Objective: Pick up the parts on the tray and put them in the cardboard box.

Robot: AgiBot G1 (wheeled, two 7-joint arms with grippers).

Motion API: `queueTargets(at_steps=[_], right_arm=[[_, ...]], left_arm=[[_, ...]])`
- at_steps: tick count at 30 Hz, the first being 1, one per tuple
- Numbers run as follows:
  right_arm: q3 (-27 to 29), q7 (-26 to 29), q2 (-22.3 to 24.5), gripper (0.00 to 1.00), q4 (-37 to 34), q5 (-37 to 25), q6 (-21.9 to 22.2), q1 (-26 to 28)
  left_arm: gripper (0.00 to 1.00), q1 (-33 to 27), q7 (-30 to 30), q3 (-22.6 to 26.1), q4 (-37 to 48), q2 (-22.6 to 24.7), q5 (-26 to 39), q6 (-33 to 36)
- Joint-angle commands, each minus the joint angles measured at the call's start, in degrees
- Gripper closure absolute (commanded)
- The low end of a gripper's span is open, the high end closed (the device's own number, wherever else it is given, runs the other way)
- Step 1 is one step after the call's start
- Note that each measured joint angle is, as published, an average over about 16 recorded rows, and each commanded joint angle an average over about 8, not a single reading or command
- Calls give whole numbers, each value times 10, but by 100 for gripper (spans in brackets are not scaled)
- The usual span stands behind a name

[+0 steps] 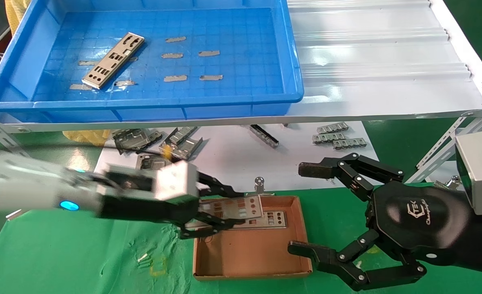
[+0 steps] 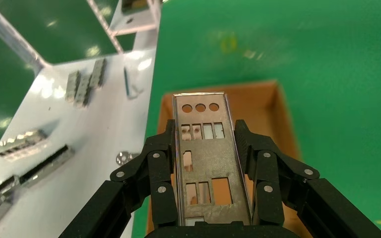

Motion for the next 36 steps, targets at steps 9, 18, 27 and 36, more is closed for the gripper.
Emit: queueTargets(at_steps=[9,18,27,36], right_arm=[[0,0,0,0,0,0,0,0],[0,0,0,0,0,0,0,0],[0,0,0,0,0,0,0,0],[0,0,0,0,0,0,0,0]], left_arm=[[88,43,79,22,70,97,48,-96],[0,35,134,26,152,149,48,-93],[0,20,189,23,210,164,44,-75],[0,9,195,9,227,148,13,-19]])
